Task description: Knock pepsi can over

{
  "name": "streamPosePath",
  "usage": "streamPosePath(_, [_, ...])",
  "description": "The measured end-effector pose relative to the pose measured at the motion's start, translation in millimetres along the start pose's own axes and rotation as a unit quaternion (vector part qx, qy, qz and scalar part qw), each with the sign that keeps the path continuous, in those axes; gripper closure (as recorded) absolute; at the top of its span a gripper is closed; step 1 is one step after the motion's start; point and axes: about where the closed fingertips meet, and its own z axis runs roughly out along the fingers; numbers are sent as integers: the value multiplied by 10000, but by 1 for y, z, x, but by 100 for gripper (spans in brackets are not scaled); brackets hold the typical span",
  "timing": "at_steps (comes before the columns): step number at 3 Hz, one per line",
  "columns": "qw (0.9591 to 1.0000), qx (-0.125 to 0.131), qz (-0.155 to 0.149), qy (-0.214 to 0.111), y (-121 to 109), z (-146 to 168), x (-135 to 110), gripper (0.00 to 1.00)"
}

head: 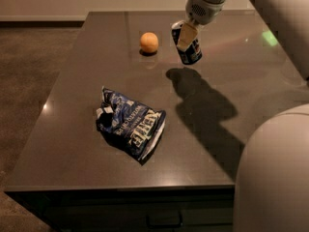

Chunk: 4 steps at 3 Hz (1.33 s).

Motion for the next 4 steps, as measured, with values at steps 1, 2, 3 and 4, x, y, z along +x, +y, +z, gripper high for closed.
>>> streamPosePath(1, [9986,77,-349,402,11,-9,9,100])
streamPosePath(2, [9953,124,-710,652,23,-12,15,100])
streamPosePath(3, [9900,82,-1067,918,34,-7,20,100])
streamPosePath(4, [9857,-38,-1303,1070,41,-3,23,81])
